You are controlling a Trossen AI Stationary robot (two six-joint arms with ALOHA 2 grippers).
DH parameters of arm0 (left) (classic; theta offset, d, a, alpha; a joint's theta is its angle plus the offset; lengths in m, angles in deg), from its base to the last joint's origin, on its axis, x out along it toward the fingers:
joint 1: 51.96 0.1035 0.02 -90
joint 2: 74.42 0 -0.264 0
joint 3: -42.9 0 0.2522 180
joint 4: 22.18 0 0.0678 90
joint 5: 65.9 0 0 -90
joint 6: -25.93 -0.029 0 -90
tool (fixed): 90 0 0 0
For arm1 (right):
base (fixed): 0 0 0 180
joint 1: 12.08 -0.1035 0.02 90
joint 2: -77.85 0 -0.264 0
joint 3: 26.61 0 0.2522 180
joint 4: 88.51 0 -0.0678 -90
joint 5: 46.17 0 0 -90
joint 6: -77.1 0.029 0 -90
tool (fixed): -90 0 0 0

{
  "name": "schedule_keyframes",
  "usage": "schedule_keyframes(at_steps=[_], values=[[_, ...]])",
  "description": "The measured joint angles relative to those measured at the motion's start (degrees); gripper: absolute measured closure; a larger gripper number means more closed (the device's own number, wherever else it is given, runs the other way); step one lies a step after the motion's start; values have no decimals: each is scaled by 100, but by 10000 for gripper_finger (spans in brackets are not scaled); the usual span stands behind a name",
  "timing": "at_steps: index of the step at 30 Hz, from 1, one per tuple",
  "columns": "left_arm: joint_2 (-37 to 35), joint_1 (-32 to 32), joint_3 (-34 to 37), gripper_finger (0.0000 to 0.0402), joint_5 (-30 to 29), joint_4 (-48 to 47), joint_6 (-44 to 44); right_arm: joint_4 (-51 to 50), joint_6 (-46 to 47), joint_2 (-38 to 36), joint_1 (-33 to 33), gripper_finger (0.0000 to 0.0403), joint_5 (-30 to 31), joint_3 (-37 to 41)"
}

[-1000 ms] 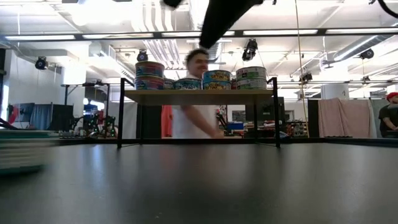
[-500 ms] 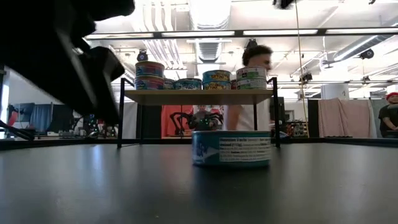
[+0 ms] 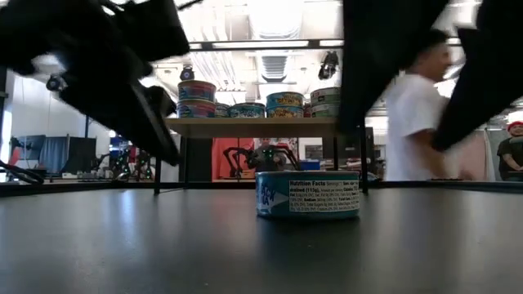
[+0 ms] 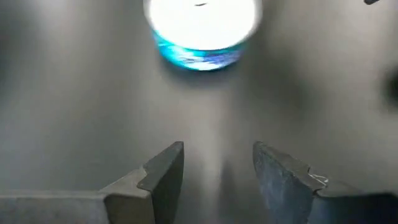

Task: Stack canned seafood by type on shelf
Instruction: Stack the green-blue tuna can on top of the other green-blue tuna can on the shelf

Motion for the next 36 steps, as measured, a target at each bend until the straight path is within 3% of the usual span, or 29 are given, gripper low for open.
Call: schedule_keyframes(at_steps=[6,11,17,21,26,31,36], values=[[146,711,196,235,-9,837,-285,-143,284,-2,175,26,-17,728],[352,1210,233,244,-9,1547,-638,7,-546,-5,531,26,-224,890],[921,1654,193,249,180,1825,-281,88,-1518,-17,875,26,-326,890],[1449,1616,-108,249,940,1985,-292,24,-2136,-51,1022,26,-317,839],[1836,1342,-485,249,911,2018,-436,-304,-3116,-155,1102,26,-419,785],[1703,1093,-475,249,1006,1866,-519,-1008,-3618,-369,1123,26,-461,785],[1324,905,-341,249,1197,1257,-885,-1585,-3272,-608,849,26,-502,803]])
